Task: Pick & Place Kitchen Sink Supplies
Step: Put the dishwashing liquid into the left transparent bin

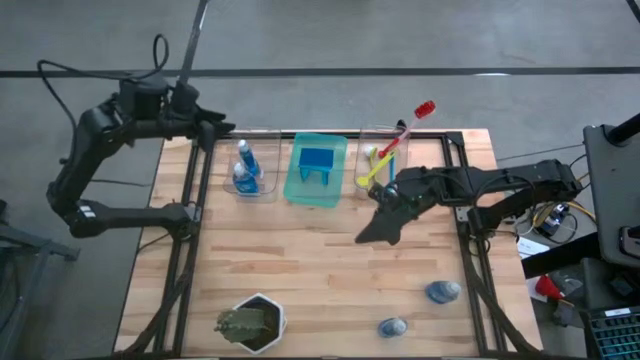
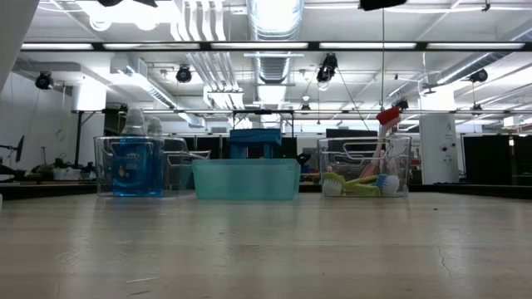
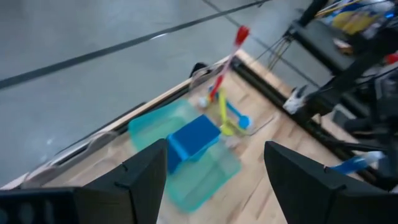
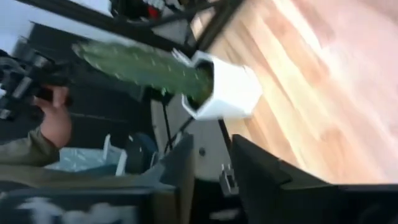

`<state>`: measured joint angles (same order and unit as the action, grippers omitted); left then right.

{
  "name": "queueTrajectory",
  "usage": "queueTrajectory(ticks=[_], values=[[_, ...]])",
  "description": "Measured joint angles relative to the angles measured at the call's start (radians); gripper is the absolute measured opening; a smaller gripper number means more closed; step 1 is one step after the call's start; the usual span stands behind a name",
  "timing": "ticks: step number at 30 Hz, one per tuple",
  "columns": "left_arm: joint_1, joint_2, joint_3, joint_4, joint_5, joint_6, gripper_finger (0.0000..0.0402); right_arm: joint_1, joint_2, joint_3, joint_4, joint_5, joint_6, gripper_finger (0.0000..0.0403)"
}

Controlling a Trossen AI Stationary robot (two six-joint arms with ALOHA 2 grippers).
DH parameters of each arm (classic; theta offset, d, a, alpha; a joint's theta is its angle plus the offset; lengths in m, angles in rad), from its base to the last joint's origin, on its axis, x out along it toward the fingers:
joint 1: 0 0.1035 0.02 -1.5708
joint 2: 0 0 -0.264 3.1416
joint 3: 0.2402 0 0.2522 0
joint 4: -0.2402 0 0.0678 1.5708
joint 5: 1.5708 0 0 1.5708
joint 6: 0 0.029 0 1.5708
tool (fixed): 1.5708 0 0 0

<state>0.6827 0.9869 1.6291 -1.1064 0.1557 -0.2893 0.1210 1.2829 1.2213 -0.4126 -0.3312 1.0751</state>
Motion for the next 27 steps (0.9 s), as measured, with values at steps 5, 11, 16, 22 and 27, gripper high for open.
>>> queueTrajectory(ticks=[5,11,16,22,27], values=[[-0.002,-0.005,0.000,0.058,0.067,-0.001,0.0257,0.042,0.000,0.000,-0.123,-0.010,0.047,0.0178],[-0.004,-0.004,0.000,0.137,0.189,-0.008,0.0255,0.094,-0.010,0.000,-0.244,-0.058,0.094,0.0223],[-0.005,-0.004,-0.002,0.166,0.206,-0.001,0.0255,0.147,-0.045,0.000,-0.385,-0.082,0.178,0.0230],[-0.005,-0.003,-0.016,0.168,0.206,-0.003,0.0255,0.220,-0.114,0.000,-0.514,-0.100,0.328,0.0230],[-0.008,0.001,-0.016,0.172,0.206,0.000,0.0255,0.257,-0.175,0.000,-0.588,-0.095,0.433,0.0226]])
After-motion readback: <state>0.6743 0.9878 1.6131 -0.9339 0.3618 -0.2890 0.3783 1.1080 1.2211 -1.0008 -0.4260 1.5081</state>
